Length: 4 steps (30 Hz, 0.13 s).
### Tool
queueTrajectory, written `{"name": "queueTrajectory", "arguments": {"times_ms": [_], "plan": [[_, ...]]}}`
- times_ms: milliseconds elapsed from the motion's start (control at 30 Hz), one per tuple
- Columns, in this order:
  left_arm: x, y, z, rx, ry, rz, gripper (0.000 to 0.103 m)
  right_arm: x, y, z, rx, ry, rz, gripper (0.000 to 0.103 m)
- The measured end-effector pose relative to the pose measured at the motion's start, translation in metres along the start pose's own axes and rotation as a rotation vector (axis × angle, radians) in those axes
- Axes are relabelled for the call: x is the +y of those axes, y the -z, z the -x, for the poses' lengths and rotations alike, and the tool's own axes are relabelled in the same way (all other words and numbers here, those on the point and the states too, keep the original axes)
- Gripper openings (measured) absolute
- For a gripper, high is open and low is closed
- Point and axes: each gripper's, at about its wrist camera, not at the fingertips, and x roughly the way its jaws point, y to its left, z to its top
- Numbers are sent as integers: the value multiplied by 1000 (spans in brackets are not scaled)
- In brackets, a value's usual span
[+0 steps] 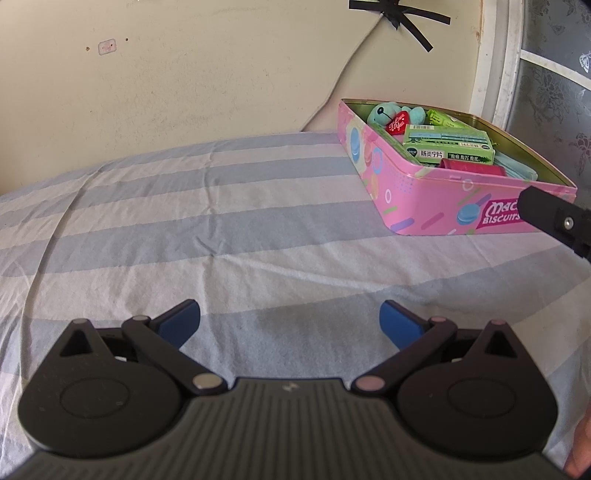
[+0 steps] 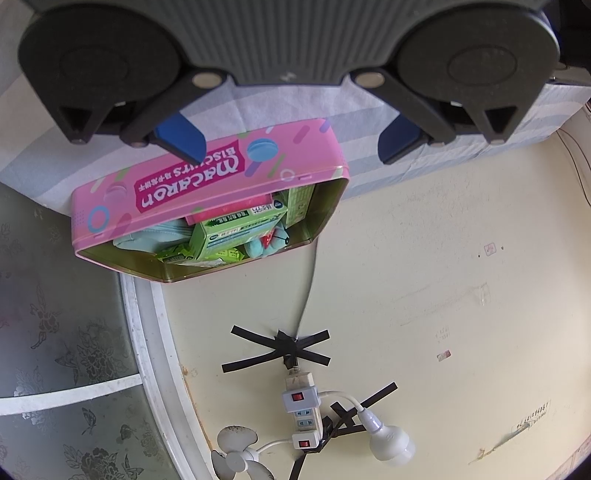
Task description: Organize objects
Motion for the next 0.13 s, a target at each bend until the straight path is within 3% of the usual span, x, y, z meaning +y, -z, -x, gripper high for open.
{"name": "queueTrajectory", "arguments": {"times_ms": [133], "plan": [[0,0,0,1,1,-8,103,0,1,0,1,0,1,103]]}}
